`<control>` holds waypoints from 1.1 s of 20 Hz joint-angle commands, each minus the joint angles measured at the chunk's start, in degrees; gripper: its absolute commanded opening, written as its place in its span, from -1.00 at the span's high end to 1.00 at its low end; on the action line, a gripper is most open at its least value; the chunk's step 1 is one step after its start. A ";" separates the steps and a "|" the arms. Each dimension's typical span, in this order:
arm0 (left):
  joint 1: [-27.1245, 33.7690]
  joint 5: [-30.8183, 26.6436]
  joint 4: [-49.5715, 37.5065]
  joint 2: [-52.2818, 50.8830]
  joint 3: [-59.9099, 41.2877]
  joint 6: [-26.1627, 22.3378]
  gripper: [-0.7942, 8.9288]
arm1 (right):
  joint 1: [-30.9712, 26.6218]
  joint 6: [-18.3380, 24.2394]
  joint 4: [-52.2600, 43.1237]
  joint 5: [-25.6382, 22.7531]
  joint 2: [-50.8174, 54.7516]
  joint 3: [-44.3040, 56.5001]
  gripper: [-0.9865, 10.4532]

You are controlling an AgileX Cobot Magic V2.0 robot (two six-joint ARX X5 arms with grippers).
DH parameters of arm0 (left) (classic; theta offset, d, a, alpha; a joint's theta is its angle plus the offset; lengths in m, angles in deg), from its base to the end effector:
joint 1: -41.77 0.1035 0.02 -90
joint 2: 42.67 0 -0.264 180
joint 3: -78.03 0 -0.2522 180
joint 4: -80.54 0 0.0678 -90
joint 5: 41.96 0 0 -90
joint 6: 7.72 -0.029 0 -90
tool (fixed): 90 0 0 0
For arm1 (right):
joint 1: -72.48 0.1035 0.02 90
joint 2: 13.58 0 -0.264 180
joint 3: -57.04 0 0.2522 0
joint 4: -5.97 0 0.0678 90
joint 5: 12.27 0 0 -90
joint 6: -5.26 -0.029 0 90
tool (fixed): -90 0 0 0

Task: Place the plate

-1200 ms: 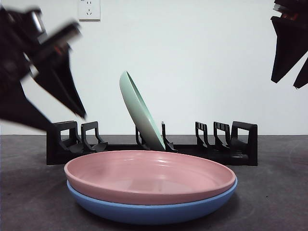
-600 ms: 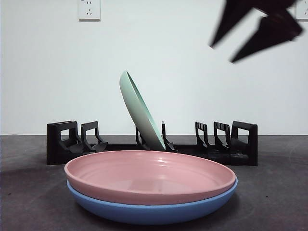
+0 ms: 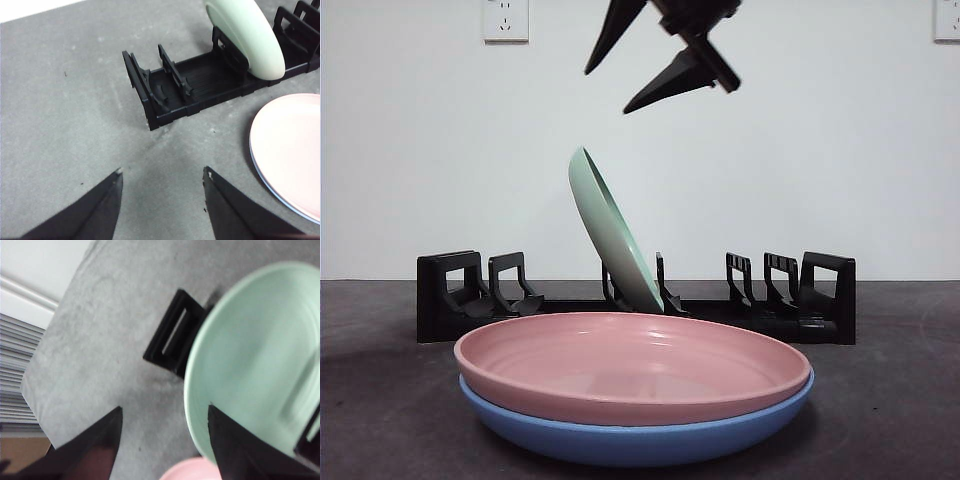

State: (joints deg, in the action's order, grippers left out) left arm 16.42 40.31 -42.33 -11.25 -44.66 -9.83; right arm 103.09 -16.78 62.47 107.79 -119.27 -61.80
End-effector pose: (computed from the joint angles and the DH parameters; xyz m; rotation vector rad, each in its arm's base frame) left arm 0.0958 -0.0411 0.3012 0.1915 0.5194 -0.3096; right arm 0.3408 0.2185 0.3513 0.3266 0.9745 0.8406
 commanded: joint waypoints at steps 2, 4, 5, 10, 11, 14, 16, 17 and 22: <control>-0.13 -0.24 -0.55 0.15 1.01 0.17 0.31 | 0.39 -1.97 1.46 1.75 -5.64 -6.91 0.37; -0.11 -0.24 -0.55 0.15 1.01 0.15 0.31 | 0.42 -2.03 1.70 1.79 -7.61 -8.52 0.37; -0.11 -0.24 -0.55 0.15 1.01 0.15 0.31 | 0.59 -2.38 1.73 1.77 -8.35 -8.85 0.37; -0.11 -0.24 -0.59 0.15 1.01 -0.07 0.31 | 1.53 -2.84 1.03 1.42 -10.80 -9.05 0.37; -0.11 -0.24 -0.59 0.15 1.01 -0.07 0.31 | 1.57 -2.91 0.94 1.40 -10.88 -9.05 0.37; -0.11 -0.24 -0.68 0.15 1.01 -0.07 0.31 | 2.21 -2.99 0.61 0.48 -11.45 -9.05 0.37; -0.11 -0.24 -0.70 0.15 1.01 -0.07 0.31 | 2.27 -2.95 0.72 0.07 -11.80 -9.05 0.47; -0.13 -0.24 -0.70 0.15 1.01 -0.07 0.31 | 2.32 -2.97 0.74 0.04 -11.93 -9.05 0.49; -0.11 -0.24 -0.96 0.15 1.01 -0.07 0.31 | 2.32 -2.91 0.94 -0.55 -11.98 -9.05 0.68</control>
State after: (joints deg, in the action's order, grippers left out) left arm 16.42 40.31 -42.37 -11.25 -44.66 -9.85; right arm 104.99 -19.23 63.81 107.27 -129.72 -69.10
